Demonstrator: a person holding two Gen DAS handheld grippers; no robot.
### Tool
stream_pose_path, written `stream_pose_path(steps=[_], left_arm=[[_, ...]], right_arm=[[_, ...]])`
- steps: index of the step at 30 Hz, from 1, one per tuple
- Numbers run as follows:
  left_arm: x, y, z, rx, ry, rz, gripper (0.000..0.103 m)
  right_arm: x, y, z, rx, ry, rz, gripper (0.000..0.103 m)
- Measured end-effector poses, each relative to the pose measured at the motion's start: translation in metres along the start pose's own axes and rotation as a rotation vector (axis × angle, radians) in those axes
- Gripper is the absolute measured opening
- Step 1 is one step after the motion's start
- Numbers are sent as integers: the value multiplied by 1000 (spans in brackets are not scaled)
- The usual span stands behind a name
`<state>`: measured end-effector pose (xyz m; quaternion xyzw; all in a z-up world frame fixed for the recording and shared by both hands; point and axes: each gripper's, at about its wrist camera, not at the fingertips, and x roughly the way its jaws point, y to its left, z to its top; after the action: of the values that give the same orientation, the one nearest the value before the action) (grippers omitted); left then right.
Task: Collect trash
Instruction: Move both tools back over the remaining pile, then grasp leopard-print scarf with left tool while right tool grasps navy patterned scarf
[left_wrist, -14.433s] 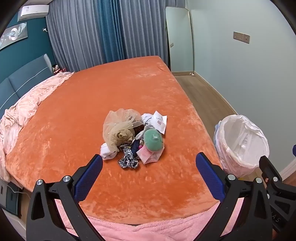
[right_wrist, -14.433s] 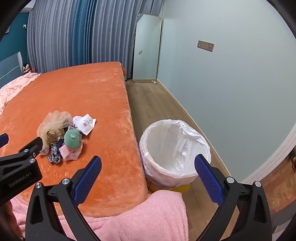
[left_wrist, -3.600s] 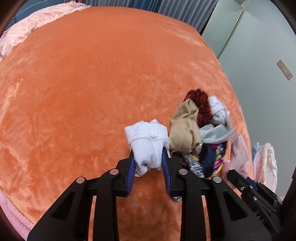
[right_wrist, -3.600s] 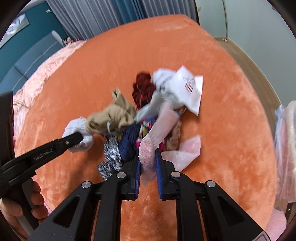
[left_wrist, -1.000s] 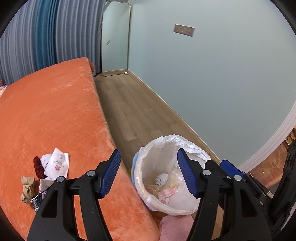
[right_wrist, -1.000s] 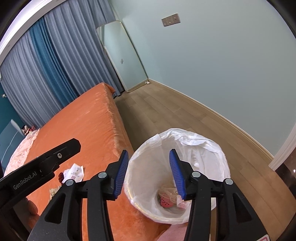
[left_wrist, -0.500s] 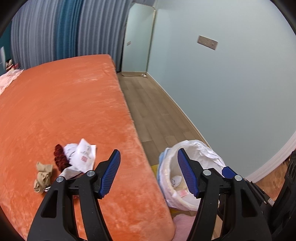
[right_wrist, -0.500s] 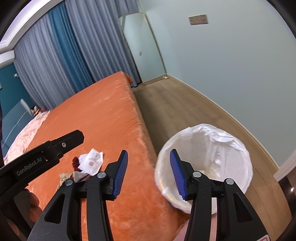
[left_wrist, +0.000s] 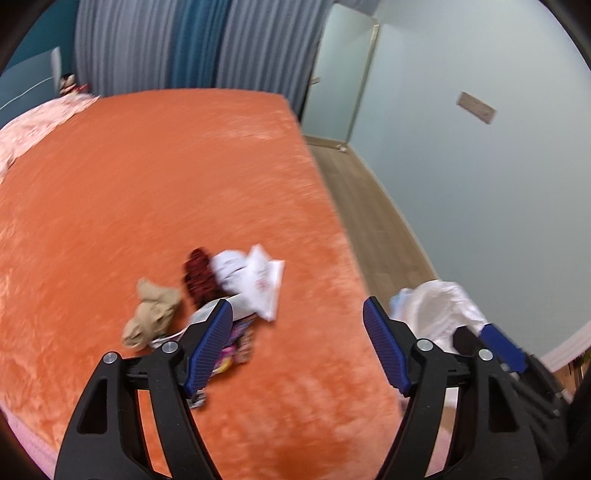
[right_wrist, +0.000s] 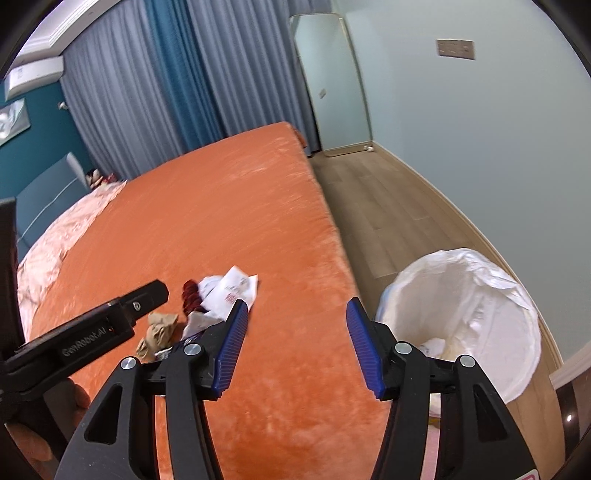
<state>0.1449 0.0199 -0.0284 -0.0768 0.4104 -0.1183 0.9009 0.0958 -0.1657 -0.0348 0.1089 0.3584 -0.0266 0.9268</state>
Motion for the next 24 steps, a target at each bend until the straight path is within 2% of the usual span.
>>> stream_pose_path(steps=[7,13,21,24], left_arm=[[13,62,-23,-77,64,67,69],[33,101,-50,-113,146,105,69],[66,122,-81,-129,250,110,68],[77,124,-86,-129,277,107,63]], right_arm=[[24,35,-13,-44,58,39,54],[48,61,-27,-77,113,60,54],[79,87,-45,-119,187,75,54],[89,95,-51,-133,210,78,54]])
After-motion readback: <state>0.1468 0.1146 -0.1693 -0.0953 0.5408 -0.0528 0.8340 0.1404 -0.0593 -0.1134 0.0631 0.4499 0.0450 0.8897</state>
